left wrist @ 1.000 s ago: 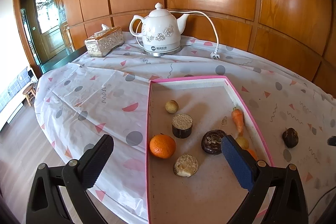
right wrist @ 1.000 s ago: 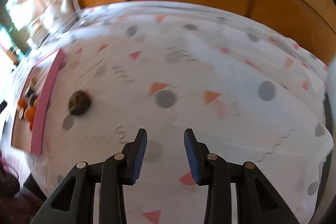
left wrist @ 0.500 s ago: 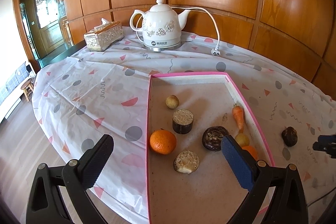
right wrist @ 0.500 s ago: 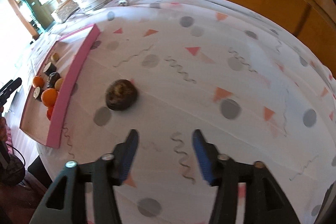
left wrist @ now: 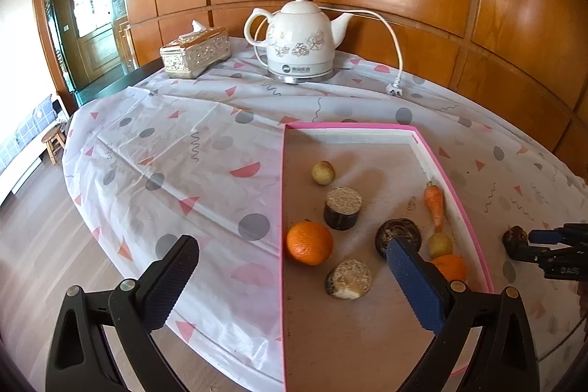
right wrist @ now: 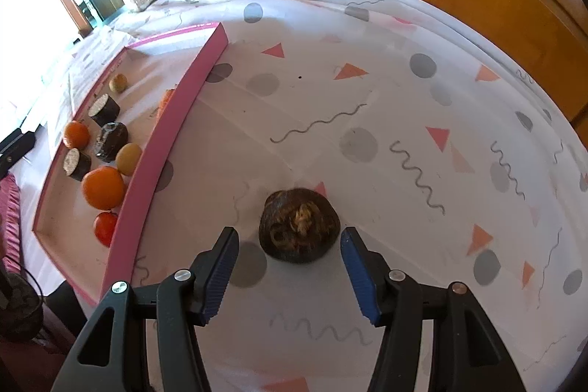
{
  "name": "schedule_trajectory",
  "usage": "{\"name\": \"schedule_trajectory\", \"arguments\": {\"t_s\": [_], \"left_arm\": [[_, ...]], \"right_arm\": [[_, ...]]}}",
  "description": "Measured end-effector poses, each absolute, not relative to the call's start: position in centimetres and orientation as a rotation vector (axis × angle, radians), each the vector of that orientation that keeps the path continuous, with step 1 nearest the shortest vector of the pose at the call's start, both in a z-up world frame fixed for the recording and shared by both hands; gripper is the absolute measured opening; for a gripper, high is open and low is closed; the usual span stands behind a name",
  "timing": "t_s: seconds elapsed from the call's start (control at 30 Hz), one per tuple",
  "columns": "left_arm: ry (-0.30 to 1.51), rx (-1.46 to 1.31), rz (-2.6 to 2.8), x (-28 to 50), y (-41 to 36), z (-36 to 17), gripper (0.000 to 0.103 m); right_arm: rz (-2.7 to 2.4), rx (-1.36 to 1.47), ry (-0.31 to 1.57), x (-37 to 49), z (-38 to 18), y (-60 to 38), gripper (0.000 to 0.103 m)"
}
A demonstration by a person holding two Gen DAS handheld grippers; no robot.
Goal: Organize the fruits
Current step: 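Move the right gripper toward the dark brown round fruit, then close the right gripper around the brown fruit and lift it, then carry the brown fruit into the tray and open the right gripper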
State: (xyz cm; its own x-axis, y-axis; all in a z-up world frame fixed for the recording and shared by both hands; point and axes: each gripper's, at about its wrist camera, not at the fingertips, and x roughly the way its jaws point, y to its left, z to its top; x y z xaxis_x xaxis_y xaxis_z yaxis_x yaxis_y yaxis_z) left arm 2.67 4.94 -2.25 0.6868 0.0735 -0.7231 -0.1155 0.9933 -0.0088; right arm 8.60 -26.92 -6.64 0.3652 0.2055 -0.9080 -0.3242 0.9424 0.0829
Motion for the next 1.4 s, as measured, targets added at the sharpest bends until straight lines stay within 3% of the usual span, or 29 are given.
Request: {"name": "schedule_trajectory", "arguments": {"t_s": [0.53,0.6,0.9,1.4], "left_arm": [[0.817,-0.106,0.176,2.3,7.4,-2.3,0.103],[0.817,-0.104,0.175,2.2,7.4,-2.3,0.103],[0.814,-0.107,0.17,2.1,7.4,-2.1,0.103],[0.785,-0.142,0.176,1.2,8.3,-1.4,0.103]], "right_arm": [[0.3,-0.175,1.154,10.1,-7.7,-25.6,0.059],[0.272,-0.212,1.151,9.9,-7.8,-25.3,0.048],[0.224,-0.208,1.131,9.5,-7.7,-24.2,0.047],[0.292,-0.126,1.018,6.5,-3.5,-22.3,0.046]]}}
